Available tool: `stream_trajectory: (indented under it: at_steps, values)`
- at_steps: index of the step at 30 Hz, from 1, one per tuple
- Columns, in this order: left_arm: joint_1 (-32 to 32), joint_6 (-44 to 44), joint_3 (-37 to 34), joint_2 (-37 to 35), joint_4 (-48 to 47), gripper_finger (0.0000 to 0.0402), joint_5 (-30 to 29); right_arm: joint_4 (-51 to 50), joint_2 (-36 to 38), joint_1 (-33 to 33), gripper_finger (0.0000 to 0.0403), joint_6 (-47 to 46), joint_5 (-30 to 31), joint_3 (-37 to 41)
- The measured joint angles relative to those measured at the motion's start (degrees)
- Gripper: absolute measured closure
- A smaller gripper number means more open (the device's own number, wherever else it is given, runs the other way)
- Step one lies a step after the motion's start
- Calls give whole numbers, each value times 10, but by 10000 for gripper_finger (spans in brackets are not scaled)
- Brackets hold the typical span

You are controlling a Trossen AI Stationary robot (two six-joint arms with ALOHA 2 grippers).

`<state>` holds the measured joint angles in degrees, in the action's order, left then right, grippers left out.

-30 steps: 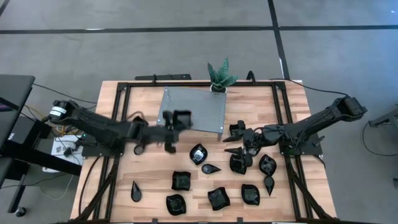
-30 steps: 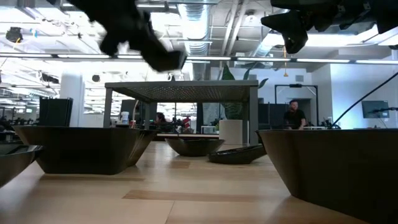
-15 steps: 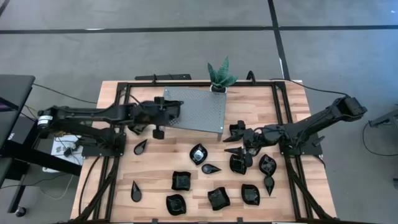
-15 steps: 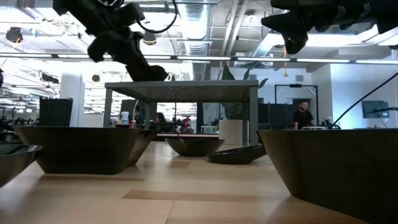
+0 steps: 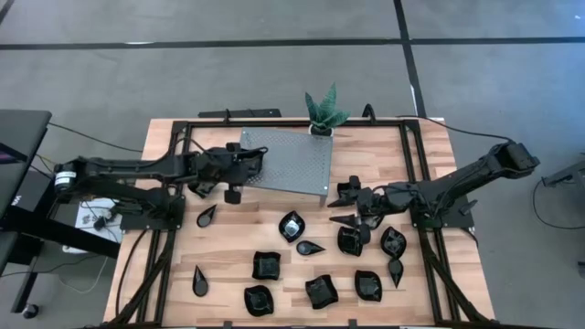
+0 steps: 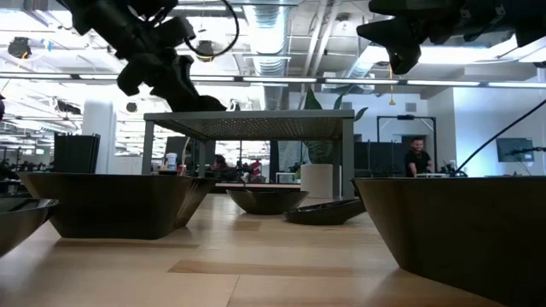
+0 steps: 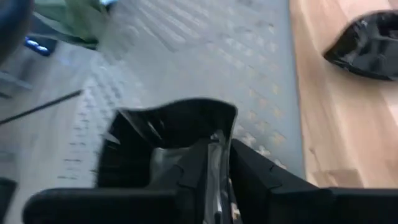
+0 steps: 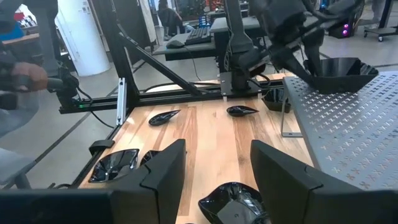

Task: Pick & Place Mini shaped plates
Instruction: Stack the black distorted square plate on top of the black distorted square plate on the shelf

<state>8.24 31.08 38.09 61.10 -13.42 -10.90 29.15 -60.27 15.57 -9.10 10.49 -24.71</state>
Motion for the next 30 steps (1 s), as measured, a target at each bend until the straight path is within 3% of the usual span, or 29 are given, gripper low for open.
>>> stream_trajectory:
  at_steps: [9, 13, 20, 25, 30]
  values:
    - [-121, -32, 12, -52, 19, 273, -144, 0, 0, 0, 227, 0, -1, 0]
    - [-198, -158, 12, -88, -14, 252, -184, 0, 0, 1, 225, 0, -1, 0]
    - [-302, -459, 12, -116, -211, 250, -208, 0, 0, 1, 223, 0, -1, 0]
    - [-307, -614, -18, -111, -273, 258, -236, 1, 0, 0, 221, 0, -1, 0]
    - [-292, -662, -76, -111, -277, 258, -235, 0, 0, 0, 220, 1, -1, 0]
